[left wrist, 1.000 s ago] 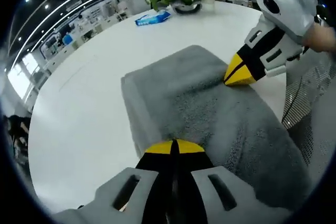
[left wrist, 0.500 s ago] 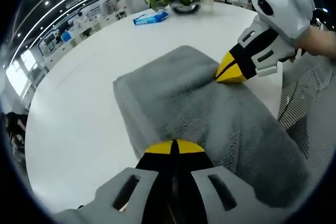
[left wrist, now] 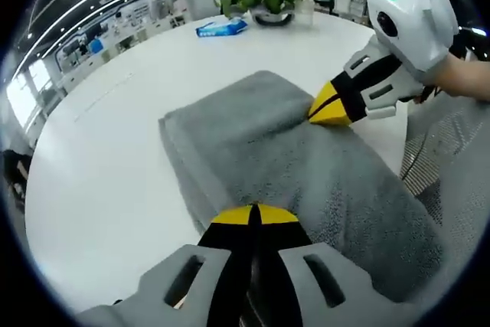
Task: Open the folded towel by lifting each exposed corner and separating the folded layers until the towel lies flat within the target outline without major curled edges
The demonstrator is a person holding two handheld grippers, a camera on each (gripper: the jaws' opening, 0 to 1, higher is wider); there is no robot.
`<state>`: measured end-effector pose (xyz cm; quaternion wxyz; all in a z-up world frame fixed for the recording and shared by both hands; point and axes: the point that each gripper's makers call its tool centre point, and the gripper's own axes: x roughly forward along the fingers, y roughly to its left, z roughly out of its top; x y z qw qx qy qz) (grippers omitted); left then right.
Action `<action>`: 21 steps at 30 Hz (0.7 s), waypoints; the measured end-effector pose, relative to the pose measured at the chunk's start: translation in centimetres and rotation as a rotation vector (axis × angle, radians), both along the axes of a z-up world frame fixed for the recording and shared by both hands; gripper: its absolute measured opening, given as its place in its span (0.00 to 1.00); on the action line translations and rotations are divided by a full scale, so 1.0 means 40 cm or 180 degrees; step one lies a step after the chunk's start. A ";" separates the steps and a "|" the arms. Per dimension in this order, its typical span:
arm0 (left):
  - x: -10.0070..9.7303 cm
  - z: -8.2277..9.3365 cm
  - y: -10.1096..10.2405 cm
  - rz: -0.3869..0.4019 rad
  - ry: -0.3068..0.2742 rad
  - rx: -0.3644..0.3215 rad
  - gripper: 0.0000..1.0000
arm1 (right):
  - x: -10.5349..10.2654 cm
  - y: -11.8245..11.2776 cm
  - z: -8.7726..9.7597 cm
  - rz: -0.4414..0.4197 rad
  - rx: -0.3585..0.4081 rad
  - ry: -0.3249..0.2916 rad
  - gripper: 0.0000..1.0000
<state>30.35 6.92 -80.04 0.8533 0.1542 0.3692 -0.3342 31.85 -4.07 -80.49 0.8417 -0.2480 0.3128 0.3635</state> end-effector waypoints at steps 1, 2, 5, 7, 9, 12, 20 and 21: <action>-0.001 0.000 -0.001 0.0006 0.0002 -0.0011 0.00 | 0.000 0.001 -0.001 0.0033 -0.0009 -0.0026 0.00; -0.002 -0.001 -0.002 0.0010 0.0003 -0.0016 0.00 | 0.000 0.001 -0.001 0.0058 -0.0009 -0.0048 0.00; -0.002 0.000 -0.001 0.0140 0.0069 -0.0164 0.00 | 0.000 -0.001 0.000 -0.0012 0.0083 -0.0023 0.00; 0.000 0.001 -0.001 0.0198 0.0100 -0.0291 0.00 | 0.000 -0.001 0.001 -0.0030 0.0119 -0.0008 0.00; 0.001 0.001 0.001 0.0246 0.0165 -0.0386 0.00 | 0.000 -0.002 0.001 -0.0055 0.0186 0.0027 0.00; 0.009 0.005 0.004 0.0317 0.0220 -0.0447 0.01 | 0.000 0.000 0.001 -0.0056 0.0205 0.0040 0.00; 0.040 0.028 0.033 0.0344 -0.0106 -0.0236 0.14 | 0.000 0.015 0.031 -0.0367 0.0626 0.0299 0.04; 0.043 0.030 0.038 0.0373 -0.0111 -0.0249 0.16 | 0.004 0.013 0.036 -0.0381 0.0643 0.0281 0.05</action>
